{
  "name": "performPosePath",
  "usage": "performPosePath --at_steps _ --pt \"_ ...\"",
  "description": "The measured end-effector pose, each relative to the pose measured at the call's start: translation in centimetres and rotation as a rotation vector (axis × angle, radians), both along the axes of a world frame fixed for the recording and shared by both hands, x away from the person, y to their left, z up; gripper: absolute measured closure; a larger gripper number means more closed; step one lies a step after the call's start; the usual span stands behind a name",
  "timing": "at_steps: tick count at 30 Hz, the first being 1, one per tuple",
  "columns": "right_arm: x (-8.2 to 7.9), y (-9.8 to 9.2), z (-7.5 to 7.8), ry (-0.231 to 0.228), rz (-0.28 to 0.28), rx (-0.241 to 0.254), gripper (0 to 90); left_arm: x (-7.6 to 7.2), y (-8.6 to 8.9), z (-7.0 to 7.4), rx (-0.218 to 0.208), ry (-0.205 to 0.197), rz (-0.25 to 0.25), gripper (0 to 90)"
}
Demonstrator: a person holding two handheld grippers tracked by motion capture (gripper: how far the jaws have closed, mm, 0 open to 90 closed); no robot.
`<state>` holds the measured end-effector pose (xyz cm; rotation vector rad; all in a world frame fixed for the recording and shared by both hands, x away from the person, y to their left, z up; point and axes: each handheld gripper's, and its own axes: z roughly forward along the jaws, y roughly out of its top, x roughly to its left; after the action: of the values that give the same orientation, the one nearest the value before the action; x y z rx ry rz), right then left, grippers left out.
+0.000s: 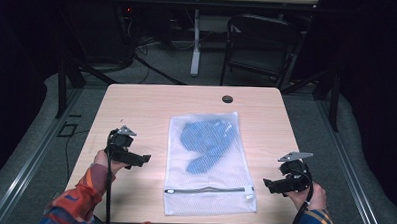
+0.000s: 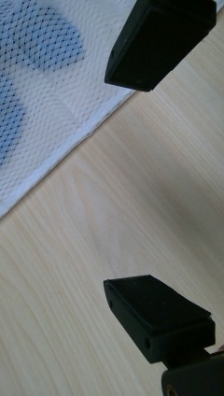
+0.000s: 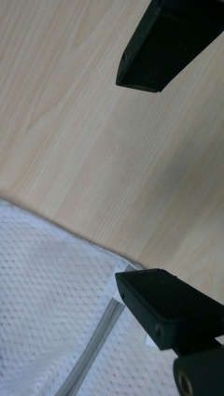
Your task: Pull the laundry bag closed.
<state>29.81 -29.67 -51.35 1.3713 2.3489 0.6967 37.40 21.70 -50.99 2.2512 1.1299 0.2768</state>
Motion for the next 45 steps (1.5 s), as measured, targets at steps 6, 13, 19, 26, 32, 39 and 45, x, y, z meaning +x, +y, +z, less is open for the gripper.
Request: performPosePath --at_steps 6,13,19,26,32,39,45 --pt "-0.1 0.8 0.3 0.002 0.042 0.018 11.7 -0.1 -0.5 -0.1 0.011 -0.007 -0.025 4.0" --pt "-0.3 2.4 0.8 -0.008 0.080 0.028 10.4 -0.2 -0.8 0.0 0.001 -0.003 -0.050 6.0" --pt "-0.3 3.7 1.0 0.004 0.123 0.050 10.6 -0.1 -1.4 -0.2 -0.001 0.004 -0.075 6.1" --pt "-0.4 5.8 1.1 0.009 0.169 0.061 11.4 0.1 -2.1 -0.5 0.006 0.017 -0.102 5.3" --pt "-0.5 7.4 1.1 0.021 0.206 0.064 12.1 0.6 -3.0 -0.3 0.000 0.013 -0.122 5.2" --pt "-0.4 9.7 1.0 0.032 0.253 0.081 13.2 0.4 -4.2 -0.6 0.000 0.026 -0.165 9.2" --pt "-0.3 11.8 0.9 0.040 0.307 0.082 13.6 0.6 -5.1 -0.9 0.011 0.041 -0.201 15.0"
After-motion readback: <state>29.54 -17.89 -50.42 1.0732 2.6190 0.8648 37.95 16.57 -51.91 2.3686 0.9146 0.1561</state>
